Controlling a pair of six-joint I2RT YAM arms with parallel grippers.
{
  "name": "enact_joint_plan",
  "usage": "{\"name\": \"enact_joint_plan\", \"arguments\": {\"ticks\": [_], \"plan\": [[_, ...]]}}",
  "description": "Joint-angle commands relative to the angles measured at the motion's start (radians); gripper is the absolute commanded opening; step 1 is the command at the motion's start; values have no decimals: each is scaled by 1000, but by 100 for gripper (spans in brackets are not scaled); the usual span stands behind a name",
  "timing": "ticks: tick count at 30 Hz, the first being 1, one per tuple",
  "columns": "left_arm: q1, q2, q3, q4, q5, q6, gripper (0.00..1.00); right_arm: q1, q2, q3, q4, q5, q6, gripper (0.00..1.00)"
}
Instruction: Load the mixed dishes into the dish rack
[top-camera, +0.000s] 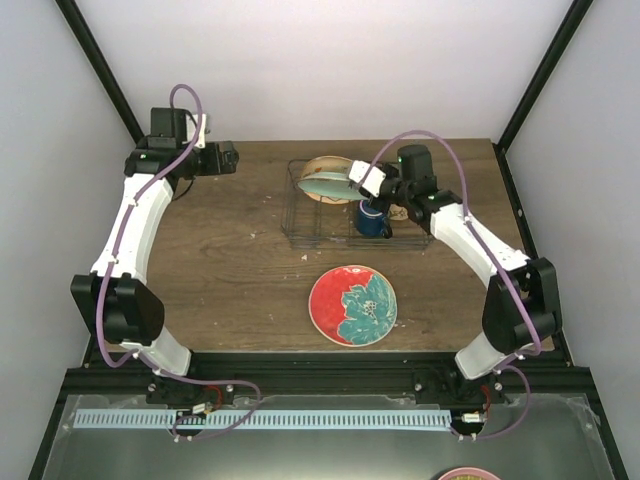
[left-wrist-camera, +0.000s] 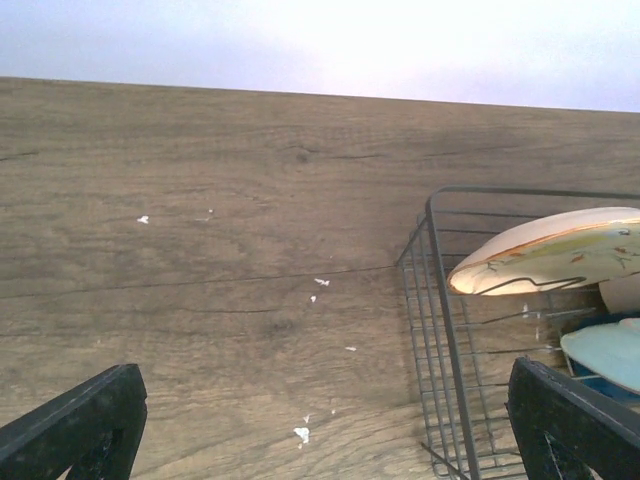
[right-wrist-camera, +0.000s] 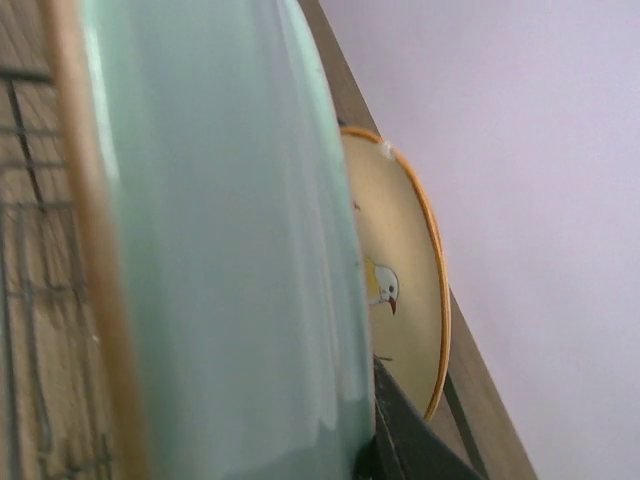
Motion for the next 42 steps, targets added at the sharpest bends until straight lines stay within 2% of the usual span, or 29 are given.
{"name": "enact_joint_plan", "arguments": {"ticks": [1,10,26,42], "plan": [[3,-5,-23,9,-36,-24,100,21,-33,-31,260,117,-173,1],[3,-1,-53,38,-25,-59,100,22,38,-26,315,165,-255,1],[3,39,-38,32,-5,-79,100,24,148,1,301,113,-210,1],[3,89,3,24,17,-66,100,32,93,78,303,170,-181,1]]}}
